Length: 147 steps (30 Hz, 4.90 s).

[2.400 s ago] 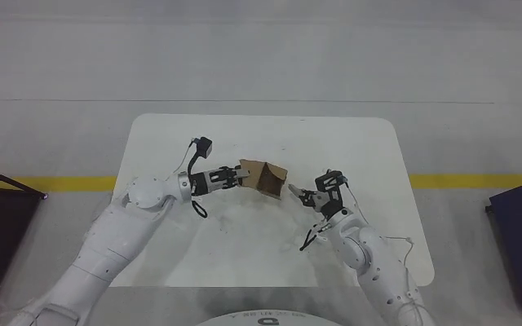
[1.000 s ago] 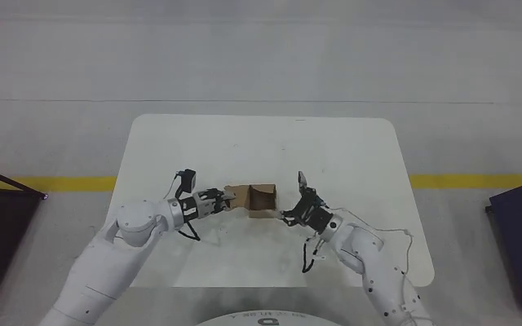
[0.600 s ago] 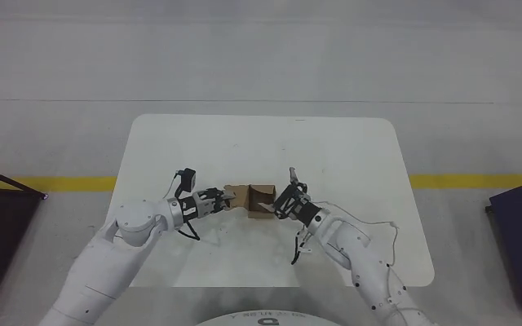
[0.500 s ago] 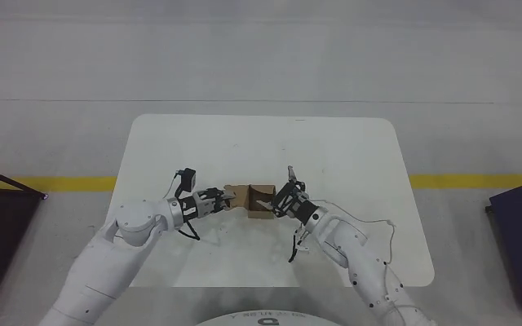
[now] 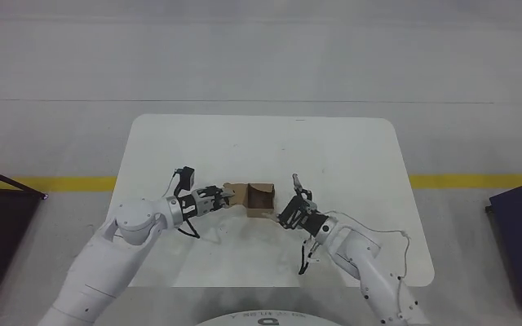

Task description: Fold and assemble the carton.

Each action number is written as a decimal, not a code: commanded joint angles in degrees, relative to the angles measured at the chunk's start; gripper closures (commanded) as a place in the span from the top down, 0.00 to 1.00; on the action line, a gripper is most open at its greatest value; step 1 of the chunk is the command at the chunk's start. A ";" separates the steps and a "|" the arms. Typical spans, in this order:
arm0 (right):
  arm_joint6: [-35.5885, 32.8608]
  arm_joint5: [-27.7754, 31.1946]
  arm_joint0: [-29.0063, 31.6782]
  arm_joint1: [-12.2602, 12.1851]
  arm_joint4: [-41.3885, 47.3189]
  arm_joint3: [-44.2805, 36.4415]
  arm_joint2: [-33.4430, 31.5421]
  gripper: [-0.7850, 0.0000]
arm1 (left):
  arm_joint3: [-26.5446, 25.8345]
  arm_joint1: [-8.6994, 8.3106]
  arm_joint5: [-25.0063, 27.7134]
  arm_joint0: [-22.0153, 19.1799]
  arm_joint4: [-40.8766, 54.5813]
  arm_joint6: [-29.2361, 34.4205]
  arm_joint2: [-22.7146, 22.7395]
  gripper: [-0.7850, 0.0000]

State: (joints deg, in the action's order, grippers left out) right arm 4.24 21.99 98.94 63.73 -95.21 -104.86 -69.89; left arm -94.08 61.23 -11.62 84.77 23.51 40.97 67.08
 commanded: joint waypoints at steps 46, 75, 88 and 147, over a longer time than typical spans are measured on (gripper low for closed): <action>-11.64 -11.08 -10.69 2.83 5.93 3.82 5.87 1.00 | -0.79 -0.30 1.01 0.53 -0.25 1.04 0.34 0.00; -4.91 -16.54 -8.10 3.35 11.41 8.27 0.05 1.00 | -2.01 -0.36 3.32 1.09 0.70 0.62 0.99 1.00; -5.35 -17.20 -8.59 3.99 9.12 13.54 2.89 1.00 | -0.51 -1.36 7.74 7.04 0.81 -0.86 7.24 1.00; 2.08 -15.49 0.49 4.34 13.74 7.49 -0.30 1.00 | 1.92 -1.21 20.36 -1.01 -25.24 -7.87 4.15 1.00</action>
State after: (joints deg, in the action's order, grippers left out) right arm 6.33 6.52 99.45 68.06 -81.48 -97.39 -70.20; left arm -92.16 60.02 8.72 83.77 -1.96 33.09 71.22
